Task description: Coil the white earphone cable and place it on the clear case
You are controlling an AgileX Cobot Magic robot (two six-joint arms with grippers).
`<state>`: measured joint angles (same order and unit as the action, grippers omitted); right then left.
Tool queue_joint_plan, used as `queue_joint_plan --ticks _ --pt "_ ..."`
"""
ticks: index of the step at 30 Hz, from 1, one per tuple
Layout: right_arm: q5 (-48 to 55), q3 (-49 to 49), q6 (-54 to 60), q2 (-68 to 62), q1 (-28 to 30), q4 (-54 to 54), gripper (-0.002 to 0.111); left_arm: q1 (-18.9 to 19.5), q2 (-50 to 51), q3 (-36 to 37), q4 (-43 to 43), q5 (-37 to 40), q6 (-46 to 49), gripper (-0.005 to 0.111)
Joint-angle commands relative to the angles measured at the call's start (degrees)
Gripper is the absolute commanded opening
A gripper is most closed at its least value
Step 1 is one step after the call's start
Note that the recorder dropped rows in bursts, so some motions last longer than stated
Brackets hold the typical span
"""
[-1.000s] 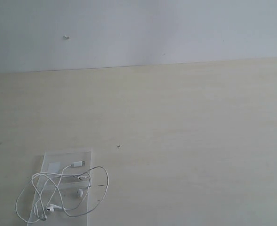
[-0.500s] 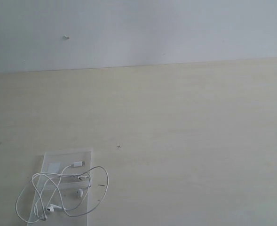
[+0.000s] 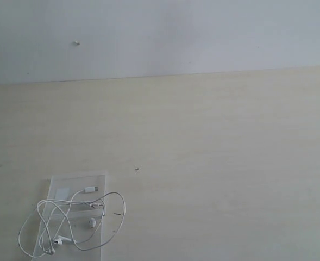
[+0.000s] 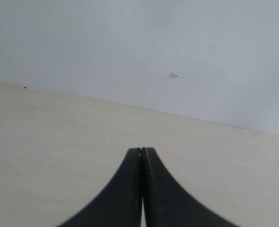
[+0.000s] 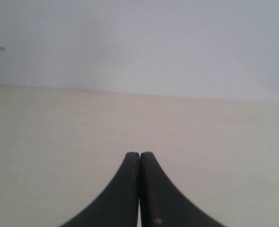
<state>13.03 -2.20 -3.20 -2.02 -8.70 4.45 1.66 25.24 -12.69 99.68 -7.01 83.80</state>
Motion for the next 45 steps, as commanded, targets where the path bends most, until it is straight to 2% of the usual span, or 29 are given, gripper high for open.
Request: queue_joint_plan --ticks 1,7,32,35,41,45 --pt "-1.41 2.20 0.16 2.02 3.76 -0.83 0.000 0.07 -0.22 0.15 0.27 0.28 -0.07 0.000" --pt "2.34 2.20 1.11 2.02 4.03 -1.33 0.000 0.07 -0.46 0.15 0.27 0.40 -0.08 0.000" --pt "2.70 2.20 3.20 2.02 4.03 -3.08 0.000 0.07 -0.89 0.15 0.27 0.40 -0.08 0.000" --pt "2.70 2.20 3.20 2.02 4.03 -3.08 0.000 0.50 -6.56 0.15 0.27 -1.64 2.89 0.000" --pt "2.70 2.20 3.20 2.02 4.03 -3.08 0.000 4.54 -20.87 0.15 0.27 -2.68 2.94 0.000" --pt "2.70 2.20 3.20 2.02 4.03 -3.08 0.000 4.67 -25.24 0.15 0.27 -4.04 2.94 0.000"
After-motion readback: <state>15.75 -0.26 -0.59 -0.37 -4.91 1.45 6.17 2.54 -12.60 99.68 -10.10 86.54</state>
